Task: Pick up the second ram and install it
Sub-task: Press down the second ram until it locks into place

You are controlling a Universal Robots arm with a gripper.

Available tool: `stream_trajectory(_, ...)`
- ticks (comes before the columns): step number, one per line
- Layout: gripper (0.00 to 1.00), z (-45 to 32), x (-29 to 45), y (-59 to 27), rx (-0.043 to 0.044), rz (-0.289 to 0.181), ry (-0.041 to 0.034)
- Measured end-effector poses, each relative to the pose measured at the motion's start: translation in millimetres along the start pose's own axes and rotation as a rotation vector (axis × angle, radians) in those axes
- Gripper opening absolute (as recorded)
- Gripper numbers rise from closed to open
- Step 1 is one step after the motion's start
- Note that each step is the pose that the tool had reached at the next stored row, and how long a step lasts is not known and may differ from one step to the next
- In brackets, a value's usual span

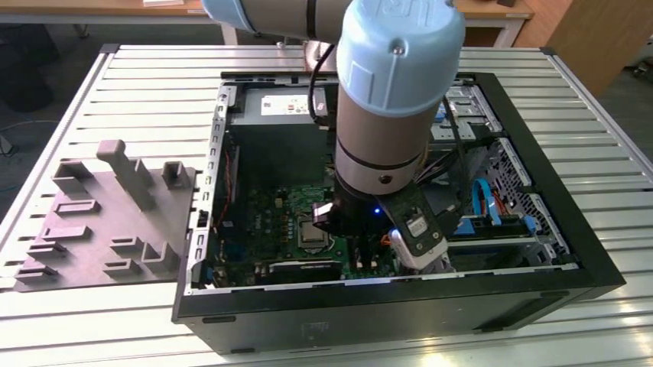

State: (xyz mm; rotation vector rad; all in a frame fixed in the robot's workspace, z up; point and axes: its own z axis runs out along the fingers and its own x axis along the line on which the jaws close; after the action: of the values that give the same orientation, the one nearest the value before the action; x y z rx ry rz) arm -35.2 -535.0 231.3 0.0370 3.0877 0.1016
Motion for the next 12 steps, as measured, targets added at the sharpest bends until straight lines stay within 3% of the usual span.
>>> stream_trajectory(3,0.11,-8.4,-0.5,0.5,0.0004,0.0,0.0001)
stream_trajectory(9,0.11,-8.8,-0.5,1.2,0.0005,0.0,0.0002)
stream_trajectory(12,0.11,-8.2,-0.3,5.8,0.0003,0.0,0.0001)
